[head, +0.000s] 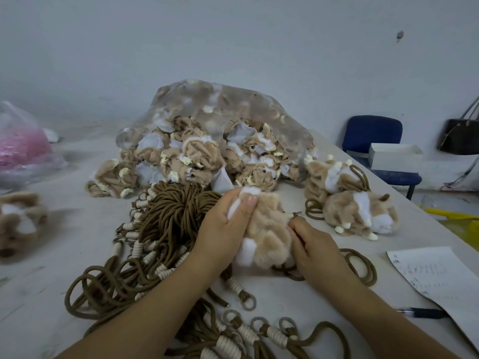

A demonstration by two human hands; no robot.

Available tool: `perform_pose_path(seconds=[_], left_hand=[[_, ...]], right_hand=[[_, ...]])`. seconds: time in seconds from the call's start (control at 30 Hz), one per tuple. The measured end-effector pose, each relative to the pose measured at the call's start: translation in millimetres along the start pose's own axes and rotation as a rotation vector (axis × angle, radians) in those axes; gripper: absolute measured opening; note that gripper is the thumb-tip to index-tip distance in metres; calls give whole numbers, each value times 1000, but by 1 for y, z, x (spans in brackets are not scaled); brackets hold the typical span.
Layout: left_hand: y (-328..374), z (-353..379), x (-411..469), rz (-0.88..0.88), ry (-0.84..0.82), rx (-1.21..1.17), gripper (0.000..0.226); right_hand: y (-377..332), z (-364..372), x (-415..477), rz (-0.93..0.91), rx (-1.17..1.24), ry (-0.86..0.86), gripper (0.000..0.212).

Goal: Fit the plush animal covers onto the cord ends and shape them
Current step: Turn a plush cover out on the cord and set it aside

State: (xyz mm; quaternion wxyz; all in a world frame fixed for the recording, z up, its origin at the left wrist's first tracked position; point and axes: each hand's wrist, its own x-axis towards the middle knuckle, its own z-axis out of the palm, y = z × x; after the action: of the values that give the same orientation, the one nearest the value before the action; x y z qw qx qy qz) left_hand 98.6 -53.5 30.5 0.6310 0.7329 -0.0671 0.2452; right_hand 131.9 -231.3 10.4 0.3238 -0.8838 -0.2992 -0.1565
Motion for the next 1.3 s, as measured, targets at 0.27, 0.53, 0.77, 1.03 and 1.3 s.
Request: perform_pose_path(seconds=[0.27, 0.53, 0.77, 1.03, 1.3], left_hand=[[-5, 7, -2, -148, -65, -107, 37], [-8, 2, -2, -74, 151, -34, 25], [-6, 2, -1, -25, 67, -6, 18], [-6, 1, 0, -114, -71, -67, 37], [-13, 6, -4, -188, -271, -3, 60]], right_hand=[[-6, -3, -1, 1, 53, -10, 33], [1, -2, 3, -11, -7, -17, 18], [2, 2, 2, 19, 38, 20, 34], [1, -10, 4, -77, 19, 34, 20], [-3, -4, -2, 35, 168, -30, 11]])
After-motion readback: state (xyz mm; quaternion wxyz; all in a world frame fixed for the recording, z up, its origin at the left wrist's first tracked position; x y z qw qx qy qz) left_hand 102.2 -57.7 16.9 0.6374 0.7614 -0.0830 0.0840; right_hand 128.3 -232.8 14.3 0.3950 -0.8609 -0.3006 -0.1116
